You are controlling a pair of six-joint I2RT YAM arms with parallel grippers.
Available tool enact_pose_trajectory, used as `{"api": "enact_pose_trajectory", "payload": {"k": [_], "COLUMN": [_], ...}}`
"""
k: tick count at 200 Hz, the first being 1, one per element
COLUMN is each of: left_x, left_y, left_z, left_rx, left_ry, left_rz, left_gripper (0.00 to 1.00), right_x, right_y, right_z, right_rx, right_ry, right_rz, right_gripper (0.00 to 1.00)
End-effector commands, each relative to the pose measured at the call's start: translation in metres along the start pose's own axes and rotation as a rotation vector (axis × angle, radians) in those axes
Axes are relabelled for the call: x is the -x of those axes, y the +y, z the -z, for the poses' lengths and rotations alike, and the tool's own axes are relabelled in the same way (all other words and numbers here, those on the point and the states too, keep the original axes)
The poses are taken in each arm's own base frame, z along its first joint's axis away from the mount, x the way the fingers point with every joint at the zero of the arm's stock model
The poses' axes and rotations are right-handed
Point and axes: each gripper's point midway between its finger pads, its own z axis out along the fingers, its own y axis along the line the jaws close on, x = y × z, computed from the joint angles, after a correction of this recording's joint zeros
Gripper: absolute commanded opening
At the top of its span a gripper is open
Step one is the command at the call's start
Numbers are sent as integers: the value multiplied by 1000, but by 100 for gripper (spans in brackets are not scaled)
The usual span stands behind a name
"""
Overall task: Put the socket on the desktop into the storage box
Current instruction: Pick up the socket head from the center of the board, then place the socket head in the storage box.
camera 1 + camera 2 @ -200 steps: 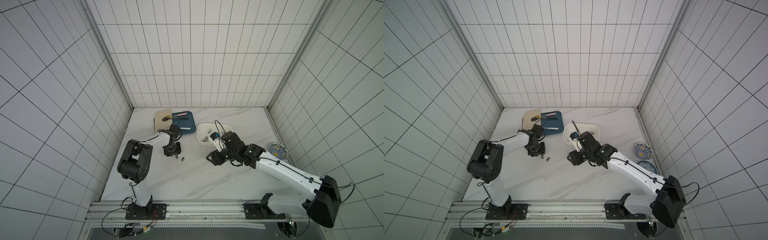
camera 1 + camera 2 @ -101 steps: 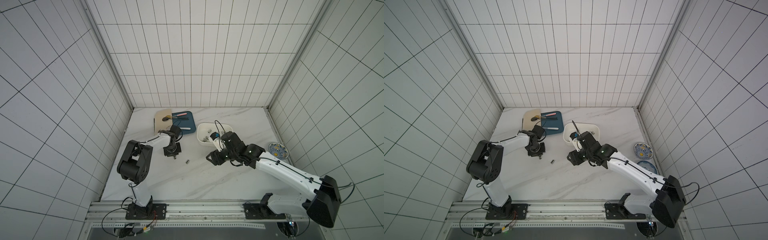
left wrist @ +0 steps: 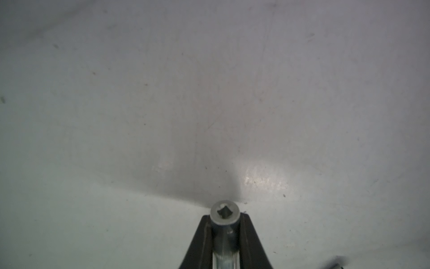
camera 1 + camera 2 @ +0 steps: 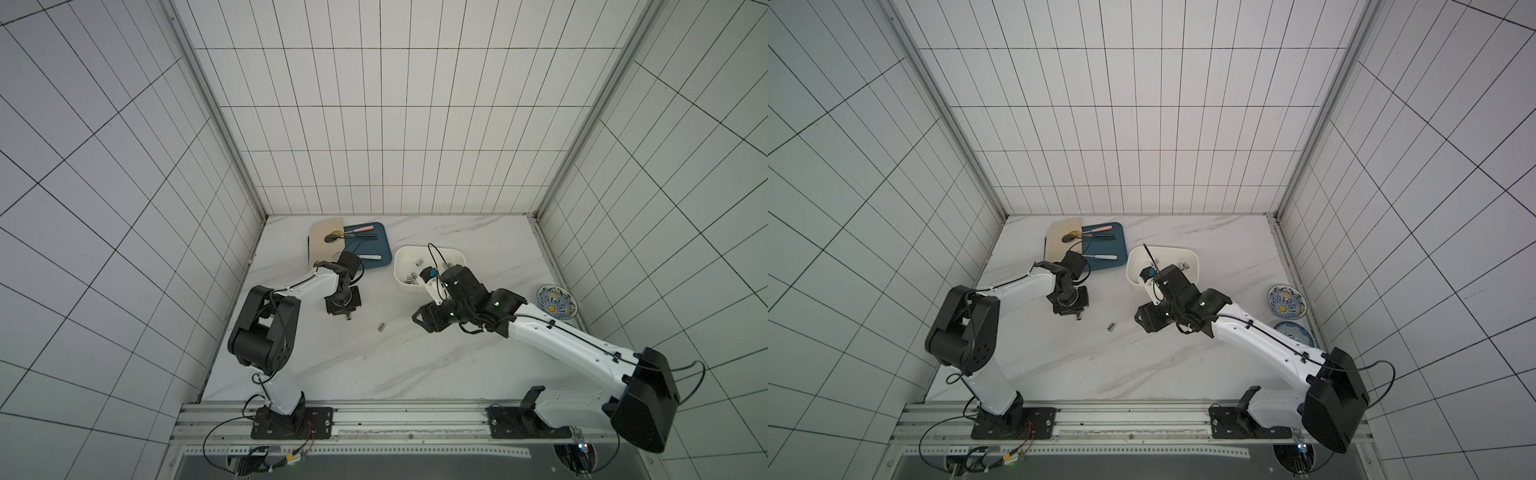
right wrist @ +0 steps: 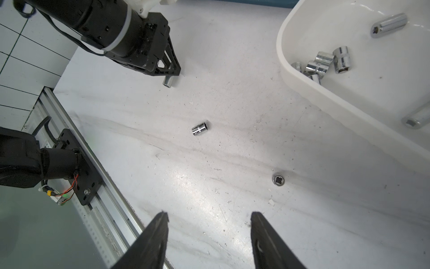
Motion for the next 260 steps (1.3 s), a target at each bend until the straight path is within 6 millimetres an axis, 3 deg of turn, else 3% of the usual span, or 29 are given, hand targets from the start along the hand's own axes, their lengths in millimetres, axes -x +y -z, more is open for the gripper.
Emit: {"api": "enact_pose_trajectory", "payload": {"k": [1,55,131,260], "left_x": [7,18,43,67], "left_y": [-4,-21,-74,-181], "left_z": [20,50,92,113], "left_rx": [-27,-112,-234,-387], "left_ry": [-46,-91,-154,-169], "left_rz": [9,14,-30,-132], "left_gripper": [0,0,0,0], "right_x": [-11,-7,3,20], "right_y": [-4,-5,-12,-40], "right_z": [-7,-4,9,43], "right_rx": [-9,-18,-38,-88], "right_ry": [22,10,-22,-122], "right_rz": [-16,-25,-47,-124], "right_gripper": [59,60,60,60]}}
